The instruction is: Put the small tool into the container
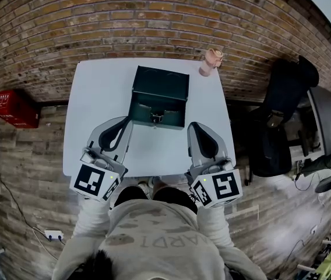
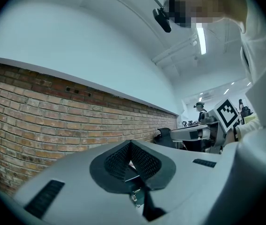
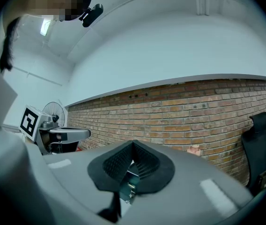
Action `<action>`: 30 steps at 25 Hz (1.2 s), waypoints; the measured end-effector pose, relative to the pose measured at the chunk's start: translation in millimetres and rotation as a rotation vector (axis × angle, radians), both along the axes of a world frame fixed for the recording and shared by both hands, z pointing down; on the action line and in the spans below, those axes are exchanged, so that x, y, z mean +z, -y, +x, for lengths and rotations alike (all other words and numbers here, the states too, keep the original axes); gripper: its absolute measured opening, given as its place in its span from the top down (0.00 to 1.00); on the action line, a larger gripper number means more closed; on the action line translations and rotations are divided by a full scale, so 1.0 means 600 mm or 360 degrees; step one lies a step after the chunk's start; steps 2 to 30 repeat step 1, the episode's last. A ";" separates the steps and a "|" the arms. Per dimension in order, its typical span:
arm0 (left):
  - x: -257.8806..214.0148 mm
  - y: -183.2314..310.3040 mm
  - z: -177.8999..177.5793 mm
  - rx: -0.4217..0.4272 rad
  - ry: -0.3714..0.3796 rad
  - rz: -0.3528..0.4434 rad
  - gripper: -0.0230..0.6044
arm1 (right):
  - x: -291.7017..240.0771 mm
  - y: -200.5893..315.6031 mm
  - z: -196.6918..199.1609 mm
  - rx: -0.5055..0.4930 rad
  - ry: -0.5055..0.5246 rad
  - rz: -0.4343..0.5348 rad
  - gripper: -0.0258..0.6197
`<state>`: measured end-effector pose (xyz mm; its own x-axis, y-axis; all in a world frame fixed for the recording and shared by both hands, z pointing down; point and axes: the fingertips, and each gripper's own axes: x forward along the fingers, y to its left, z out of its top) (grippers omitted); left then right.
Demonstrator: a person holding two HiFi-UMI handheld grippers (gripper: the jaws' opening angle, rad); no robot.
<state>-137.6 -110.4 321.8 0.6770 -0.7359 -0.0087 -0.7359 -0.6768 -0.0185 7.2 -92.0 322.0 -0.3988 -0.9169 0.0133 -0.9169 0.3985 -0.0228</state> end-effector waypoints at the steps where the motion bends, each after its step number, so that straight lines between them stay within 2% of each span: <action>1: 0.001 -0.001 -0.001 -0.0001 0.0000 -0.0003 0.95 | 0.000 0.000 -0.001 -0.0001 0.0000 -0.0001 0.94; 30: 0.001 -0.001 -0.001 -0.0001 0.0000 -0.0003 0.95 | 0.000 0.000 -0.001 -0.0001 0.0000 -0.0001 0.94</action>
